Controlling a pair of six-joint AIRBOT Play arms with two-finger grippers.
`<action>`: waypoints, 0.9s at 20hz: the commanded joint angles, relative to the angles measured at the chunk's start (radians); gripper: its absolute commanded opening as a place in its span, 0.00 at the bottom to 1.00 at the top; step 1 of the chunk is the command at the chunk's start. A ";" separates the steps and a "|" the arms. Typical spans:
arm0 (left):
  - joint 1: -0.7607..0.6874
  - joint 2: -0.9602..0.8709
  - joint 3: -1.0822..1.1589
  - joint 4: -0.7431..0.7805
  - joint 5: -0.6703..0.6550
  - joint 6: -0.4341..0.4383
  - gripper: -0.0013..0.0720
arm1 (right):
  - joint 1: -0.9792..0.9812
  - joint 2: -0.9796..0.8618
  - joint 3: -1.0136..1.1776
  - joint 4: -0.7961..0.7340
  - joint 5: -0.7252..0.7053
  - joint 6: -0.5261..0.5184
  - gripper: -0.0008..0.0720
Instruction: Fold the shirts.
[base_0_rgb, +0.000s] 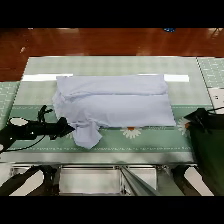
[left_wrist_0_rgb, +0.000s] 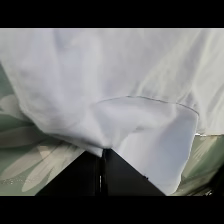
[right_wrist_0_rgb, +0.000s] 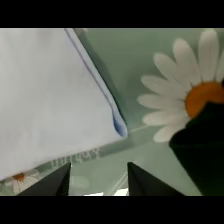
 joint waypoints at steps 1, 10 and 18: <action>-0.002 -0.002 0.011 -0.007 -0.015 0.010 0.04 | 0.040 -0.046 -0.047 -0.104 0.048 0.050 0.58; -0.004 -0.003 0.011 -0.011 -0.020 0.010 0.04 | 0.087 -0.206 -0.046 0.039 -0.037 0.008 0.58; -0.004 -0.003 0.011 -0.011 -0.019 0.010 0.04 | 0.122 -0.321 -0.035 0.180 -0.195 -0.013 0.58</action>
